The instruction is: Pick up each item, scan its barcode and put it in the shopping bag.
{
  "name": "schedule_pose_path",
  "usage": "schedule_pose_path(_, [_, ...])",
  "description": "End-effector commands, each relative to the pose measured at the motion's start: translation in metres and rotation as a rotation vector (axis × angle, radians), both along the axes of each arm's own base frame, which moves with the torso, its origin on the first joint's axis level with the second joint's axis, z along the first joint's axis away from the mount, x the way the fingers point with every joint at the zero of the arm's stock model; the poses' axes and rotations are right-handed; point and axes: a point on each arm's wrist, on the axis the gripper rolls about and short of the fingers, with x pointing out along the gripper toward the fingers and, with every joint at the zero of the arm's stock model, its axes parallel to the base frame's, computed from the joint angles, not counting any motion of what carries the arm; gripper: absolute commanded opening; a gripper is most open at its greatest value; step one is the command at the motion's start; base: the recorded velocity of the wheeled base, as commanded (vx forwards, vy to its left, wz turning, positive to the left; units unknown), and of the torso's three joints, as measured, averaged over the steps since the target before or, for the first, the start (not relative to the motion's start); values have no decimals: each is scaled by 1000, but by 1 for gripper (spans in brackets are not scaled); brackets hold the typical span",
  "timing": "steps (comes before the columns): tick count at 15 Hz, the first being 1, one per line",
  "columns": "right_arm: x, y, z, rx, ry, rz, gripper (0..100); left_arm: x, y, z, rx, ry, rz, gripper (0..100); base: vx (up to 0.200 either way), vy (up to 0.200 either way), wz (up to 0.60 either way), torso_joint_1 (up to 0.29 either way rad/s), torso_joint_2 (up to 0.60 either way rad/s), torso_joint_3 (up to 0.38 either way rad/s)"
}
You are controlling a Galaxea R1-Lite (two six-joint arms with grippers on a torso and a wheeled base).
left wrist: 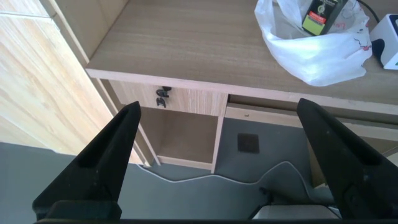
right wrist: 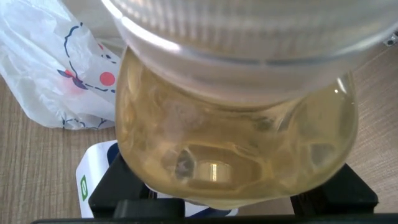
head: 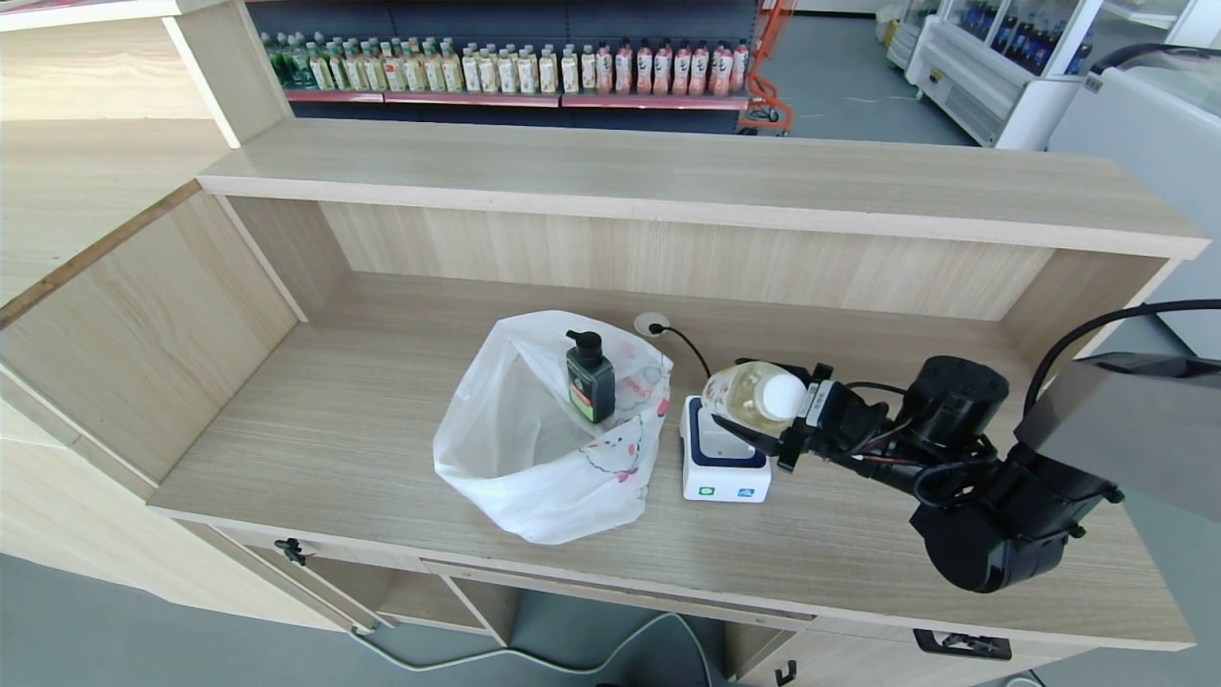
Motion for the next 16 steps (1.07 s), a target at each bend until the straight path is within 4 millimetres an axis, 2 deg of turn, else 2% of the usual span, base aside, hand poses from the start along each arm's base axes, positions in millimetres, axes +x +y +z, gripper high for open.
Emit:
schedule_pose_path(1, [1, 1, -5, -4, 15, 0, 0, 0, 0, 0, 0, 0, 0, 100, 0, 0, 0, 0, 0, 0])
schedule_pose_path(7, [5, 2, 6, 9, -24, 1, 0, 0, 0, 0, 0, 0, 0, 100, 0, 0, 0, 0, 0, 0])
schedule_pose_path(11, [-3, -13, 44, 109, -22, -63, 0, 0, 0, 0, 0, 0, 0, 100, 0, 0, 0, 0, 0, 0])
schedule_pose_path(13, [-33, -27, 104, 340, 49, -165, 0, 0, 0, 0, 0, 0, 0, 100, 0, 0, 0, 0, 0, 0])
schedule_pose_path(15, [-83, -54, 154, 465, 228, -293, 0, 0, 0, 0, 0, 0, 0, 100, 0, 0, 0, 0, 0, 0])
schedule_pose_path(16, [-109, -64, 169, 525, 355, -350, 0, 0, 0, 0, 0, 0, 0, 100, 0, 0, 0, 0, 0, 0])
